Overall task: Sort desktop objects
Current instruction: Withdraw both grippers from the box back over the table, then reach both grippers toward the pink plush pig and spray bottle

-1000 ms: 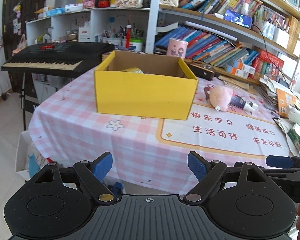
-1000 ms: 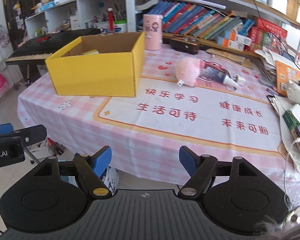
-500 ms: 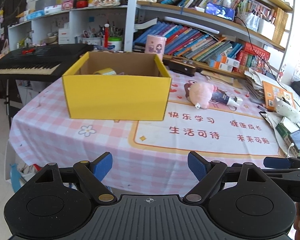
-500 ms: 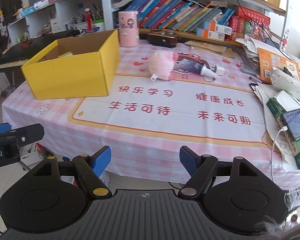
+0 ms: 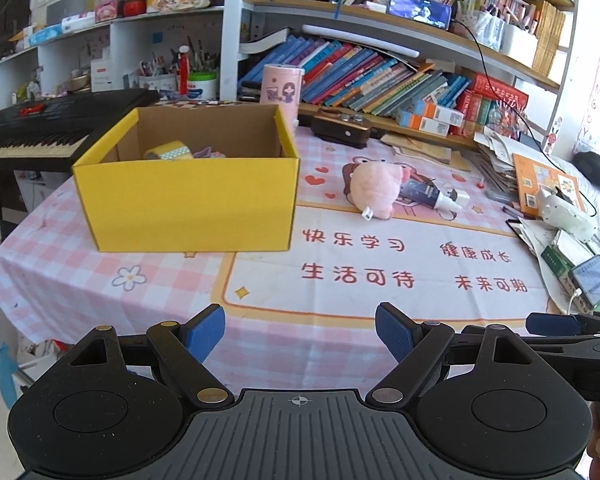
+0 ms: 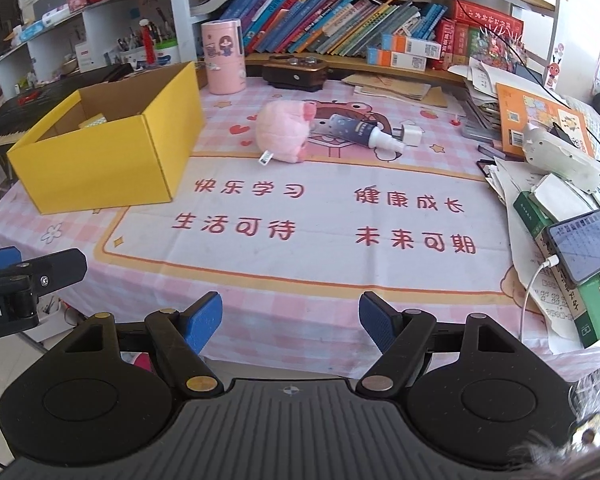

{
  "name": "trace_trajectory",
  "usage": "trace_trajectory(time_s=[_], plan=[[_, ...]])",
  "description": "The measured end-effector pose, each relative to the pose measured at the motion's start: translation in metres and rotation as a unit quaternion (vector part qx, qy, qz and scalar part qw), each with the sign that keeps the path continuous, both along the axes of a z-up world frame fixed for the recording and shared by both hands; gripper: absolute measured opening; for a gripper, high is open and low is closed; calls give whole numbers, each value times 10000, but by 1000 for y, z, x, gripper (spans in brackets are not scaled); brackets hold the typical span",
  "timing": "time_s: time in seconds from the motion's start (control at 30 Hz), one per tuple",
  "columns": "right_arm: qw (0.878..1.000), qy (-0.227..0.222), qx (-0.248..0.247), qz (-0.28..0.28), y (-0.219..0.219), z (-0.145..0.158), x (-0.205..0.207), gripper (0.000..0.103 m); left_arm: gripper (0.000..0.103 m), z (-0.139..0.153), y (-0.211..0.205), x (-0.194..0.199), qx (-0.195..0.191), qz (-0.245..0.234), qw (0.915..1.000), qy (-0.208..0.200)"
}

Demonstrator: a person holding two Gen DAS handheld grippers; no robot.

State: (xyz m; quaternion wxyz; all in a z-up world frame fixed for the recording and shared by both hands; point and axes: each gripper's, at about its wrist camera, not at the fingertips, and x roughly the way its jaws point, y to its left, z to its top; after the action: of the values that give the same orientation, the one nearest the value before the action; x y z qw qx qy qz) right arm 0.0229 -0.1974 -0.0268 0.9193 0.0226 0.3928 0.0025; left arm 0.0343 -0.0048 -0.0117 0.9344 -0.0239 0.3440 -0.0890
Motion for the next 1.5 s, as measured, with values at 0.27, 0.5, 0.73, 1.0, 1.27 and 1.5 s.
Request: trace_trajectory(time_s=[0.27,0.5,0.73,1.0,1.27,1.5], plan=[[9999,-7,6,-142,-23,1,13,74,85,2,-22,15,-19,-178,9998,-72],[9998,0,29,-220,-44,1,27,74,85,2,-44,30,0,-256,9997,-46],[9997,36,69,-238,-67,-1,44,74,85,-1,-66,44,39,-294,9996,-11],[9997,101,110,-182,-93,-5,65,74,85,-3,-91,60,81,-238,9997,25],[9996,180,200,-20,-112,-9,83,74,85,-4,-112,71,172,-94,9998,94],[9993,234,269,106,-124,-13,94,74,85,-5,-124,77,240,24,9996,130]])
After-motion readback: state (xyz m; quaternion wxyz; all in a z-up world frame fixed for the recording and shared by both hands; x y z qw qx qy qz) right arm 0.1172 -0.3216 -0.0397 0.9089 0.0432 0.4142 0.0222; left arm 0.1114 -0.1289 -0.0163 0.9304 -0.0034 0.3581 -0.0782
